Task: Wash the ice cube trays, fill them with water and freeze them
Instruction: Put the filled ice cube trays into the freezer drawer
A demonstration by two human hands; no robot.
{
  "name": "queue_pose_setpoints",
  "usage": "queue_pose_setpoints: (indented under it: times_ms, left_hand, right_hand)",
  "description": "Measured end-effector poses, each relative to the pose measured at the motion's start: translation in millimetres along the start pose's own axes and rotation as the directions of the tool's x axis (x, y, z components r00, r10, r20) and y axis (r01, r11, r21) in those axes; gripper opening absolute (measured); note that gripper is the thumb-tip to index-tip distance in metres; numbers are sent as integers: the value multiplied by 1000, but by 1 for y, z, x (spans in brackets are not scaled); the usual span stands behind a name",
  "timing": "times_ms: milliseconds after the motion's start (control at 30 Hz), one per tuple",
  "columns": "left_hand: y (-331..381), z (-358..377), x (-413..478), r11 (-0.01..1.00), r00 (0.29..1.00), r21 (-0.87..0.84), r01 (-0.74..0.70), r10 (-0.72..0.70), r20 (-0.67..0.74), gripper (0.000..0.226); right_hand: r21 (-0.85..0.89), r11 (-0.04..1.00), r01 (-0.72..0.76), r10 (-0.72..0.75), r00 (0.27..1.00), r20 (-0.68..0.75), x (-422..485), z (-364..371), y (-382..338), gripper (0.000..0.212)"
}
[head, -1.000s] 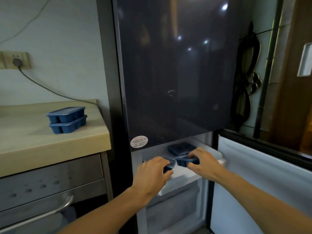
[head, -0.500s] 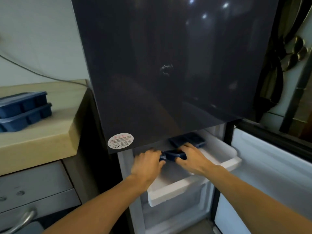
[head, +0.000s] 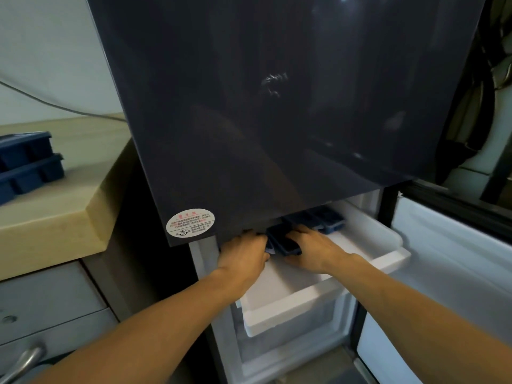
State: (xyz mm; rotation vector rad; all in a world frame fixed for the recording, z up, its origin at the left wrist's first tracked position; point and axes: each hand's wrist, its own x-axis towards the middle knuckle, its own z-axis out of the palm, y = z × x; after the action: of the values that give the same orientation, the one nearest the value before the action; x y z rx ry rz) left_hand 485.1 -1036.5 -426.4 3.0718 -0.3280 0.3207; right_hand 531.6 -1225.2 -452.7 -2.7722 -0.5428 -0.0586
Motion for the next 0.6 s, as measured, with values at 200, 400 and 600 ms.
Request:
queue_pose_setpoints:
  times_ms: [200,400,600]
  left_hand:
    - [6,5,-3,996,985,41,-76,69,161,31]
    - [7,5,1,990,972,104,-97,72,226,39]
    - [7,7,13,990,972,119,-79,50,230,39]
  right_hand:
    - [-115,992,-42,37,998,-50,-9,-7,-1,57]
    - [-3,994,-107,107,994,18,-7,-6,8,26]
    - [99,995,4,-4,1000,4,-1,0,6,11]
